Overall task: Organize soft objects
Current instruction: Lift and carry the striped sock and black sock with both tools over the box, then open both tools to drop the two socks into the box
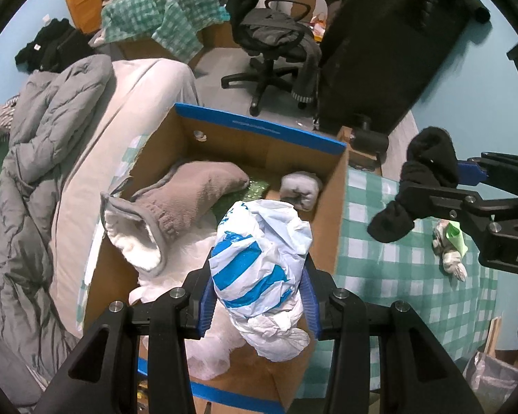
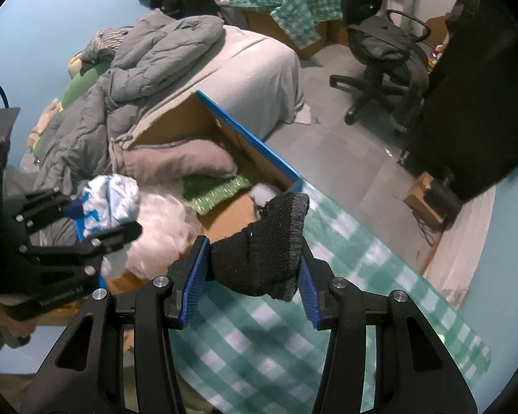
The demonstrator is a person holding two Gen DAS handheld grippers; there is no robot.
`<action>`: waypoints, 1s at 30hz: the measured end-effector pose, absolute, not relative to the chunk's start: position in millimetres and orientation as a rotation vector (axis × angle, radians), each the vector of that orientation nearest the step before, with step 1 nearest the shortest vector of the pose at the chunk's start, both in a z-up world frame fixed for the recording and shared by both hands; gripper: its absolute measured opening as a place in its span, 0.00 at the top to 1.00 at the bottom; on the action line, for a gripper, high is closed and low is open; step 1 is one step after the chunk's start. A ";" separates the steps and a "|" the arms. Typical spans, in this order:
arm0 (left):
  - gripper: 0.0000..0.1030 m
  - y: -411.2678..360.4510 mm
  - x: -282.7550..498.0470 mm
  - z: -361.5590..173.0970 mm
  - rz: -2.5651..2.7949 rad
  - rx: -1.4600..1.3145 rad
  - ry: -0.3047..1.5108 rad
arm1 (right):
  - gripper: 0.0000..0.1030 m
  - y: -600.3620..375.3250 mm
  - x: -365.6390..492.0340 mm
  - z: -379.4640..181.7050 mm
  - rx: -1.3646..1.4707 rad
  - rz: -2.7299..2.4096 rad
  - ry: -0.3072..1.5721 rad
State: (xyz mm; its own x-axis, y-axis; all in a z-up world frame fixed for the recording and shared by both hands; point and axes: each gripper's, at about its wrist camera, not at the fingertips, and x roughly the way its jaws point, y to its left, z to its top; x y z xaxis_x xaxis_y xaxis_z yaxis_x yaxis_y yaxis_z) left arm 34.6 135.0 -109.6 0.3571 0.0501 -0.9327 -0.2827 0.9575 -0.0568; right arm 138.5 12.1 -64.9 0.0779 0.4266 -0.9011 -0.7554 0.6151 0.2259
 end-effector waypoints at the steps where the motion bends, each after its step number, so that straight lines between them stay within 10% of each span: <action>1: 0.58 138.1 35.9 -111.9 0.220 -0.225 1.194 | 0.53 17.4 140.2 -66.3 -0.334 0.917 1.199; 19: 0.57 170.0 43.0 -142.9 0.255 -0.310 1.229 | 0.51 82.6 154.8 -94.4 -0.380 0.965 1.239; 30: 0.32 162.6 42.4 -133.9 0.279 -0.265 1.217 | 0.37 85.3 163.1 -82.3 -0.339 0.956 1.178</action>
